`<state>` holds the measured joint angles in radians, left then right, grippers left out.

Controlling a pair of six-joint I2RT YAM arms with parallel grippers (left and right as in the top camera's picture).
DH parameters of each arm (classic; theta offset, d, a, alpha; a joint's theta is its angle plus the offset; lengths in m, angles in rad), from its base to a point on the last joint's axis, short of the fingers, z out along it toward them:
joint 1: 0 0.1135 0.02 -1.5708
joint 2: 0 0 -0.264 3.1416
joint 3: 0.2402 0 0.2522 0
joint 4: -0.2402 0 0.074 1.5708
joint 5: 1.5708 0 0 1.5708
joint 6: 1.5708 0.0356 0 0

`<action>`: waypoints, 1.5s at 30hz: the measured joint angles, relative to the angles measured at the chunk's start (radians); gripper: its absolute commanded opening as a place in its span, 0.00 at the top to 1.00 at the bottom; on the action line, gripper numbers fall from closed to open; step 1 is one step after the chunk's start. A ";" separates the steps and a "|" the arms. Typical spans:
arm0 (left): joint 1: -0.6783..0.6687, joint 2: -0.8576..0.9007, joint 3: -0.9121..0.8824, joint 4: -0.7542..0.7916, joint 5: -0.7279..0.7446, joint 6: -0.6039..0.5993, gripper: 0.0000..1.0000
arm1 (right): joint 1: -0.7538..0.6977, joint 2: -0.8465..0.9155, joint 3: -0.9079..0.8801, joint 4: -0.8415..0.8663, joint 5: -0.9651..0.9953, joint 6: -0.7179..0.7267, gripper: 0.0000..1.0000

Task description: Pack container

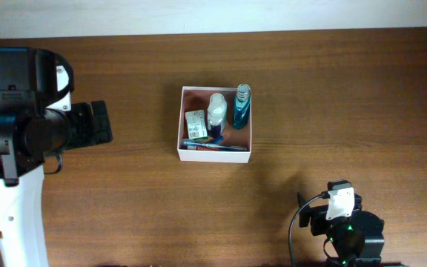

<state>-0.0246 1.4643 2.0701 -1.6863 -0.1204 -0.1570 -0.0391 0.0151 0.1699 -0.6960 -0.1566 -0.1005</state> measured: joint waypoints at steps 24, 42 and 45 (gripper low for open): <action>0.000 -0.002 0.000 0.000 0.000 0.000 0.00 | 0.000 0.000 0.000 0.002 0.000 0.000 0.01; 0.000 -0.551 -0.817 0.885 -0.045 0.061 0.00 | 0.000 0.000 0.000 0.002 0.000 0.001 0.01; 0.000 -0.666 -1.082 1.047 -0.044 0.070 0.00 | -0.001 -0.001 0.000 0.002 0.000 0.000 0.01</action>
<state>-0.0246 0.7982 0.9878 -0.6392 -0.1642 -0.0868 -0.0399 0.0139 0.1699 -0.6941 -0.1570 -0.1001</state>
